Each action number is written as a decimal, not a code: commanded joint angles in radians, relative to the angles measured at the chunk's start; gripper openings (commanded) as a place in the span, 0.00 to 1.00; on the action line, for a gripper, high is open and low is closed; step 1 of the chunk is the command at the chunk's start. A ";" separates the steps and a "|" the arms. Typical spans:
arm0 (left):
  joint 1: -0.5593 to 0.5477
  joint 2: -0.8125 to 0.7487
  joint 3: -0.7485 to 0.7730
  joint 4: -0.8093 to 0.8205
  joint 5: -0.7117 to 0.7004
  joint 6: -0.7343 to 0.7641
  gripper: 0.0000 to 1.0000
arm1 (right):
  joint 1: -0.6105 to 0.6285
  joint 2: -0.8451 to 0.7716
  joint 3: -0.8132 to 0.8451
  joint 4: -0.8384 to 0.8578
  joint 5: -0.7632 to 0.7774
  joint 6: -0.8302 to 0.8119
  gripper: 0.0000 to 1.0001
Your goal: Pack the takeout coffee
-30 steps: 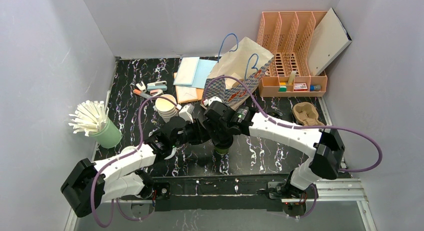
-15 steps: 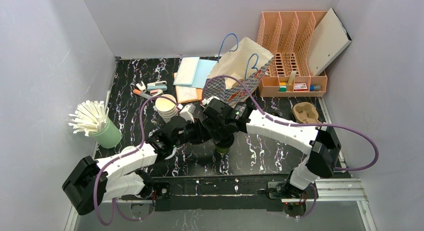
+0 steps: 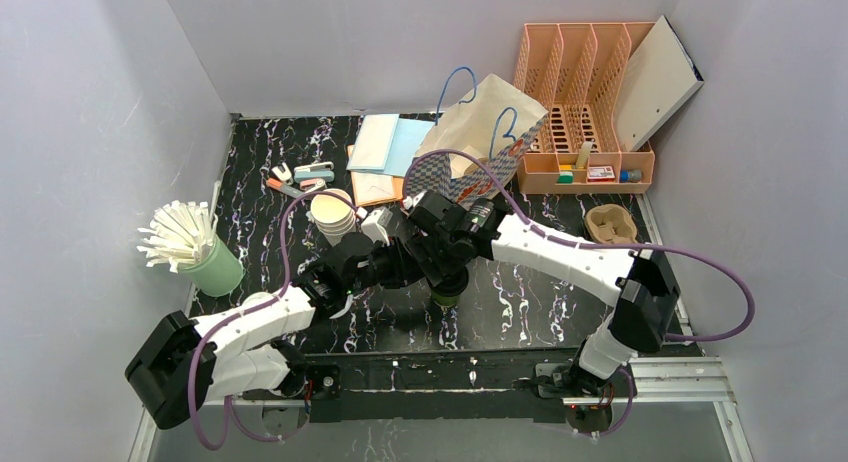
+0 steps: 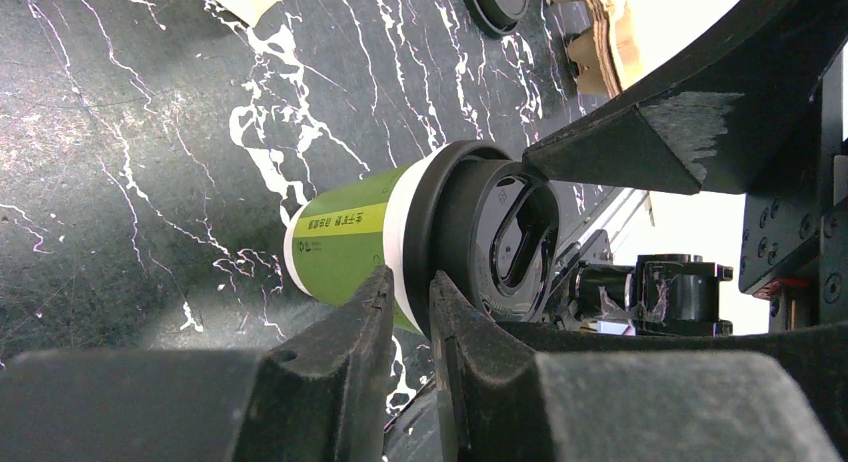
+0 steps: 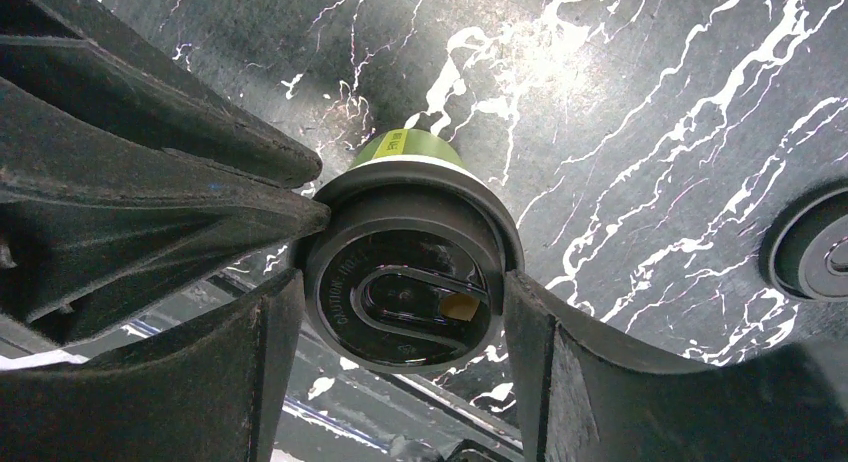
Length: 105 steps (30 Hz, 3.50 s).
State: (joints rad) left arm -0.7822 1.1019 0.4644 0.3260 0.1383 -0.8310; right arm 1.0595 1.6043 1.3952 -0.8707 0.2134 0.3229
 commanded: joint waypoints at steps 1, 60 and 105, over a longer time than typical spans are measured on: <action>0.001 0.041 -0.032 -0.089 -0.040 0.041 0.17 | 0.004 0.067 -0.015 -0.040 -0.121 -0.013 0.49; 0.121 -0.116 0.085 -0.241 0.044 0.072 0.30 | 0.028 -0.093 0.014 0.038 -0.004 -0.047 0.98; 0.121 0.099 0.127 -0.057 0.218 0.072 0.25 | 0.028 -0.643 -0.685 0.489 0.078 0.724 0.16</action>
State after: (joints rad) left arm -0.6685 1.1984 0.5663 0.2508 0.3309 -0.7593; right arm 1.0832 0.9726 0.7101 -0.4431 0.2817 1.0199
